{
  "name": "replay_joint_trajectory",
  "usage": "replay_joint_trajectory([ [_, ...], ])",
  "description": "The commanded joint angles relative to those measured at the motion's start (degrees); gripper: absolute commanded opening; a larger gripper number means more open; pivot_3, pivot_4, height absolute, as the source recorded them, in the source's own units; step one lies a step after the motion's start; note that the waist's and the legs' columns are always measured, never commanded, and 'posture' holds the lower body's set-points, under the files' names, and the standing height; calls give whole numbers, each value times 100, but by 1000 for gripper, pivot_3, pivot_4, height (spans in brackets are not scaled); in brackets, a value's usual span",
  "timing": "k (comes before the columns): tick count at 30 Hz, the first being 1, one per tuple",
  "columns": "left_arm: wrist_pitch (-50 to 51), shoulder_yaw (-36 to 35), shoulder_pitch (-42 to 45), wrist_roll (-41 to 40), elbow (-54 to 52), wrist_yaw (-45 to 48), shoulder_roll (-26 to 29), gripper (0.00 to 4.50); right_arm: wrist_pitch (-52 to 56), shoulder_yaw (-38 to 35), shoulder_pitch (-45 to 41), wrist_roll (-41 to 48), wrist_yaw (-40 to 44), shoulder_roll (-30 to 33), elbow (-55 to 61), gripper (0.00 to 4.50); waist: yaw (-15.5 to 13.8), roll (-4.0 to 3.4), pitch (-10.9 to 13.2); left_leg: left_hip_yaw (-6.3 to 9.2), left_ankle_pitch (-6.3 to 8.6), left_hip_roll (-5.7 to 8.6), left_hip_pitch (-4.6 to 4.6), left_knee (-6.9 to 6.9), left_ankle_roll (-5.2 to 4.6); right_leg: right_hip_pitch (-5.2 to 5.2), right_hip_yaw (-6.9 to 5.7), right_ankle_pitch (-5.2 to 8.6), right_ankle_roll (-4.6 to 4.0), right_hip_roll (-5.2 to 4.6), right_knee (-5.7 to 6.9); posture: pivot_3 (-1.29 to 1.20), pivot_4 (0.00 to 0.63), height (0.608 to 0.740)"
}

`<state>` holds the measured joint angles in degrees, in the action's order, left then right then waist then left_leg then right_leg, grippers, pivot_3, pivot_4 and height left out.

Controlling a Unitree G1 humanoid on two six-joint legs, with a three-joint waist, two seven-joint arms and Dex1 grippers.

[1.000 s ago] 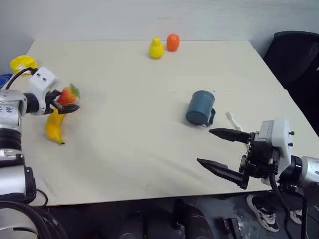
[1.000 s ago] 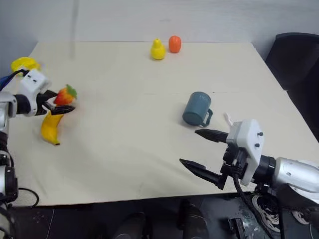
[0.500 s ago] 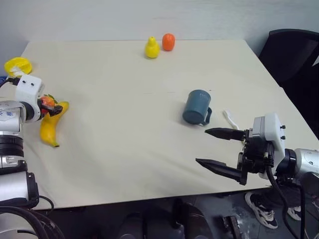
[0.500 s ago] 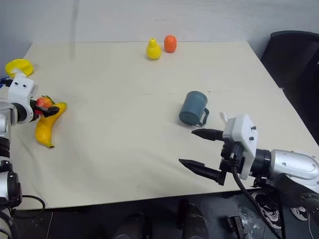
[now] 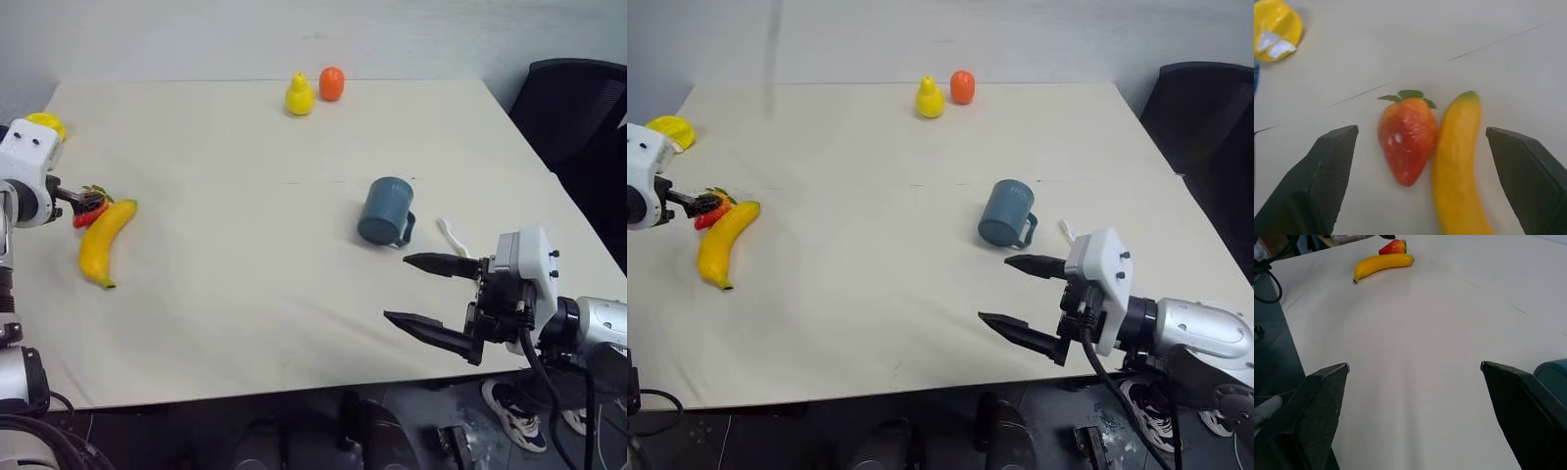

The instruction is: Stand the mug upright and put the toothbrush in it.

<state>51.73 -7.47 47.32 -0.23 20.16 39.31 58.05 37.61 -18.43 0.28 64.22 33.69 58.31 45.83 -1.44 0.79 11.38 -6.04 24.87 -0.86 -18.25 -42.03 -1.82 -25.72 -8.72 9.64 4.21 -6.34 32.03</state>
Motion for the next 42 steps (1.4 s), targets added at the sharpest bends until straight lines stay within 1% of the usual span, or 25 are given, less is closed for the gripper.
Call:
replay_joint_trajectory([
  [1, 180, -184, 130, -908, -1232, 875, -41, 4431, -13, -229, 34, -80, 57, -30, 30, 4500, -3, 0, 0, 1, 0, 0, -1, 0, 0, -1, -1, 1, -2, -1, 0, 0, 150, 740],
  [3, 222, -264, 136, -1384, -1728, 1210, -183, 4431, 2, -302, 91, -141, -1, -42, -8, 4500, -5, -3, 2, 4, 0, -4, -3, 0, 1, -3, -4, 2, -3, -4, 0, 0, 150, 740],
  [6, 320, -254, 183, -2658, -2771, 2232, -520, 4431, 93, -363, 101, -402, -563, -208, -242, 4500, 6, -4, 2, 3, 0, 0, -4, 0, 1, -3, -3, 2, -3, -6, 0, 0, 150, 740],
  [7, 293, -210, 168, -2888, -2956, 2459, -549, 4431, 136, -360, 74, -476, -730, -259, -309, 4500, 13, -4, 2, 1, 0, 0, -4, -1, 1, -3, -3, 2, -3, -6, -1, 0, 150, 740],
  [10, -191, 357, 148, -3038, -3097, 3168, -568, 4431, 507, -340, -335, -407, -1623, -568, -913, 4500, 49, -13, 7, 0, -5, 1, 4, 3, 17, -2, 3, 4, -5, 0, 2, 0, 150, 740],
  [11, -368, 556, 189, -3026, -3058, 3364, -602, 4431, 694, -285, -586, -361, -1992, -721, -1237, 4500, 69, -27, 9, -1, -7, 0, -2, 6, 22, 4, 10, 5, -7, 3, 5, 0, 150, 740],
  [13, -611, 793, 300, -2975, -2915, 3586, -663, 4431, 992, -170, -1026, -308, -2436, -973, -1723, 4500, 113, -34, 11, -12, -21, 1, 5, 11, 40, 11, 22, 6, -9, 6, 12, 0, 150, 740],
  [16, -1103, 1129, 499, -2795, -2651, 3870, -803, 4500, 1311, 37, -1805, -367, -2894, -1553, -2631, 3853, 153, -38, 13, -8, -42, -4, 14, 17, 61, 6, 33, 21, -38, 12, 44, 0, 150, 740],
  [19, -1371, 1309, 676, -2703, -2443, 3987, -924, 4500, 1553, 323, -2459, -675, -3005, -1941, -3423, 2875, 161, -55, 14, -12, -47, -8, 13, 30, 70, -19, 67, 35, -62, 16, 76, 0, 150, 740],
  [22, -1520, 1378, 789, -2658, -2311, 4027, -1029, 4500, 1667, 471, -3056, -923, -3114, -2325, -4117, 2875, 170, -57, 14, -35, -54, -7, -10, 43, 74, -87, 94, 41, -70, 23, 102, 0, 150, 740],
  [30, -1772, 1469, 819, -2469, -2122, 4001, -1132, 4500, 1704, 708, -4069, -1634, -2901, -3023, -5460, 2875, 182, -60, 15, -61, -56, -11, -7, 61, 70, -91, 93, 39, -68, 34, 98, 0, 150, 740],
  [38, -1773, 1480, 856, -2433, -2183, 3919, -1242, 4500, 1600, 1105, -4486, -2552, -2387, -3301, -6391, 2875, 188, -61, 15, -59, -56, -16, -4, 67, 70, -96, 92, 40, -69, 37, 94, 0, 150, 740],
  [42, -1714, 1458, 808, -2427, -2195, 3823, -1266, 4500, 1604, 1184, -4516, -2781, -2138, -3439, -6431, 2875, 238, -62, 14, -64, -57, -19, -5, 67, 71, -95, 94, 39, -69, 40, 97, 0, 150, 740],
])
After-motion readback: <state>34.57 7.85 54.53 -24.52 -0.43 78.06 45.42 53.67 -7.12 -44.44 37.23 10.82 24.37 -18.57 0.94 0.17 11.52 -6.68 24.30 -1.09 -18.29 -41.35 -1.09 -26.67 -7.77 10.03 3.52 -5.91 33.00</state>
